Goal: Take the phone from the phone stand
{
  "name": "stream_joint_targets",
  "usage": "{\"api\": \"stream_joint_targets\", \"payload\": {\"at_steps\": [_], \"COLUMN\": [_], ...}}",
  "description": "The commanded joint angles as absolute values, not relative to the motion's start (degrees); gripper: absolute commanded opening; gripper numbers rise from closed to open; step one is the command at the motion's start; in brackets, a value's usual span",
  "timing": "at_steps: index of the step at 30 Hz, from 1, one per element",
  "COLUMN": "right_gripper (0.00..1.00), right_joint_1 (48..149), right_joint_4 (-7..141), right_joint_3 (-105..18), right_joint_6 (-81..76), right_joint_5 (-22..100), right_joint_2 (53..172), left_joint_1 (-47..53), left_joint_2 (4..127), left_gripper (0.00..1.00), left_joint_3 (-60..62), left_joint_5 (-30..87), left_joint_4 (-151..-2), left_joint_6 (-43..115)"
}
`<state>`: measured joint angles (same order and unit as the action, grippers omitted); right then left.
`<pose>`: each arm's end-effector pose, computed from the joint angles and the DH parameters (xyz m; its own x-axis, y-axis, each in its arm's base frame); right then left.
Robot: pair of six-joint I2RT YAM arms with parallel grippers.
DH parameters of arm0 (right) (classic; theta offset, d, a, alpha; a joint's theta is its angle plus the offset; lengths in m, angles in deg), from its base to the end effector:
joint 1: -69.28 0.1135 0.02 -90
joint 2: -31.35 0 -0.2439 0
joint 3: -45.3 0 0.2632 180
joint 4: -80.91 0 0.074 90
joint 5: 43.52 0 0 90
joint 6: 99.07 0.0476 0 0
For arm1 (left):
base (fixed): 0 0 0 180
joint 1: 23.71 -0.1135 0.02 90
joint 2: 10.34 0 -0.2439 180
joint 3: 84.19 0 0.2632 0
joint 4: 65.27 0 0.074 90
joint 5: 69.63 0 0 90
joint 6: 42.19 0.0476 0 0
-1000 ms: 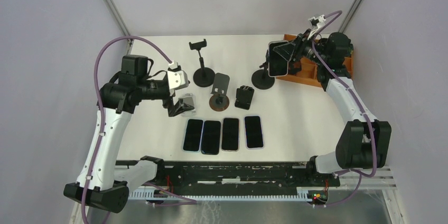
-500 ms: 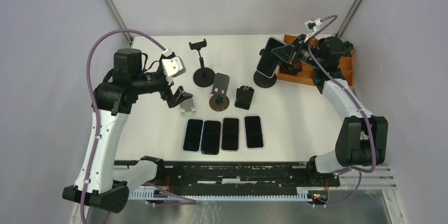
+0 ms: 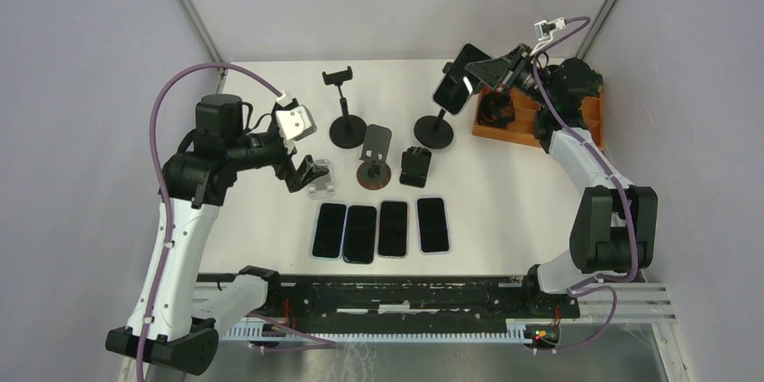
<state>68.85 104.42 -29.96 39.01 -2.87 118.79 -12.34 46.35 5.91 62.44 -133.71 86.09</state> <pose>0.3696 0.0333 0.3223 -0.4186 0.4879 -0.7660 -0.6399 0.4400 0.6300 0.1852 -0.0698 0.3995 -0.0179 0.4727 -0.8811 0.8857 0.4163 0.2054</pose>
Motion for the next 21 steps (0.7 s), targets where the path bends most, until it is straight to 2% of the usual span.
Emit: {"api": "stream_joint_targets", "payload": {"at_steps": [1,9,13,17,21], "right_gripper": [0.00,0.00,0.00,0.00,0.00], "right_joint_1": [68.9,68.9,69.0,72.3,76.6], "right_joint_4": [123.2,117.3,119.7,127.3,130.3], "right_joint_3": [-37.6,-40.2,-40.8,-39.8,-36.7], "right_joint_6": [47.0,41.8,50.9,64.5,68.6], "right_joint_5": [-0.4,3.4,3.8,3.4,4.4], "right_joint_2": [114.4,105.4,103.1,102.7,100.4], "left_joint_1": [-12.3,-12.3,-12.3,-12.3,-12.3], "left_joint_2": [45.5,44.0,43.7,43.9,42.8], "left_gripper": [1.00,1.00,1.00,1.00,1.00], "left_joint_3": [5.9,3.8,4.1,4.0,3.6], "left_joint_5": [64.9,70.9,72.5,73.1,76.0], "left_joint_4": [-131.3,-127.5,-126.3,-121.2,-118.9], "left_joint_6": [83.9,82.4,81.2,72.6,71.3]}}
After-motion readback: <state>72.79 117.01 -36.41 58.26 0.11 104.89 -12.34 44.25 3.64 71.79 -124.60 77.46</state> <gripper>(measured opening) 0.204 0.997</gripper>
